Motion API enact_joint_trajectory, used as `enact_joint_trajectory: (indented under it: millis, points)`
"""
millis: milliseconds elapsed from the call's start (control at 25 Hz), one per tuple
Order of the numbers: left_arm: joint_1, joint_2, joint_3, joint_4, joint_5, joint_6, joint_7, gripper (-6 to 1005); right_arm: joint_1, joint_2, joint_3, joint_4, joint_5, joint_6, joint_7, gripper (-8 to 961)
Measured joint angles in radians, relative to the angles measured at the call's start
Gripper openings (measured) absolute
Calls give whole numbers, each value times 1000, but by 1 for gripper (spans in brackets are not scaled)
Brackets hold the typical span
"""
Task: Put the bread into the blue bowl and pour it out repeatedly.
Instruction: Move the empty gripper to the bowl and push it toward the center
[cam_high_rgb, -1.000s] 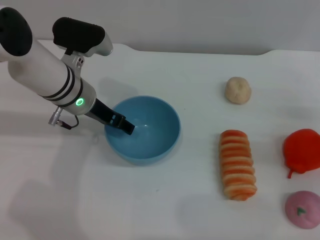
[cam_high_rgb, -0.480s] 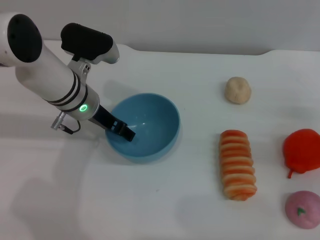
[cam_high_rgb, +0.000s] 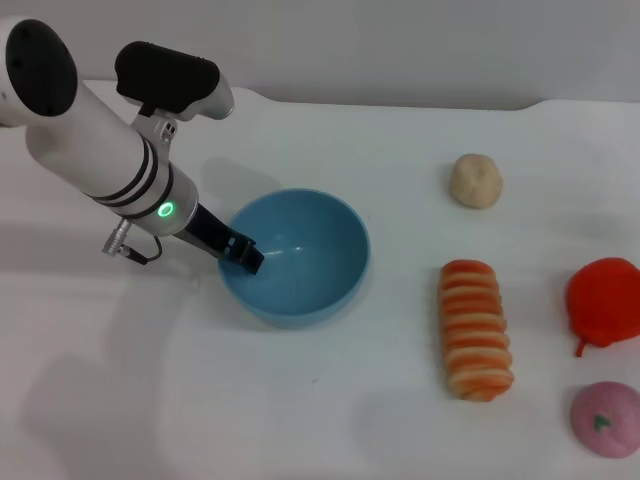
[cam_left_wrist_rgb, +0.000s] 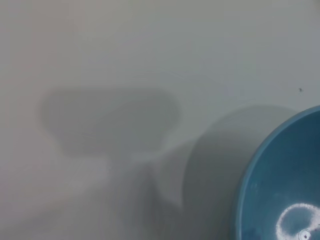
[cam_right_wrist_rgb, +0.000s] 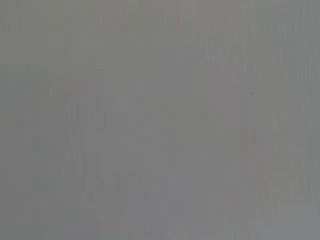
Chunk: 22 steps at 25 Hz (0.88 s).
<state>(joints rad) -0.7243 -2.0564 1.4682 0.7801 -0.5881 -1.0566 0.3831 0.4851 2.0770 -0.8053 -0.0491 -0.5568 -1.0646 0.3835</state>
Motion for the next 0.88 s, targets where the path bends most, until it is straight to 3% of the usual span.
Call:
enact_joint_trajectory:
  millis: [160, 720, 880]
  points:
    - [-1, 1, -1, 5, 0, -4, 4, 597, 0, 0, 0, 0, 0, 0, 0, 474]
    - [-8, -5, -5, 10, -26, 16, -1, 6, 2, -1, 0, -12, 0, 0, 0, 475]
    - [-13, -3, -14, 12, -65, 20, -3, 0, 8, -2, 8, -15, 0, 18, 7, 474]
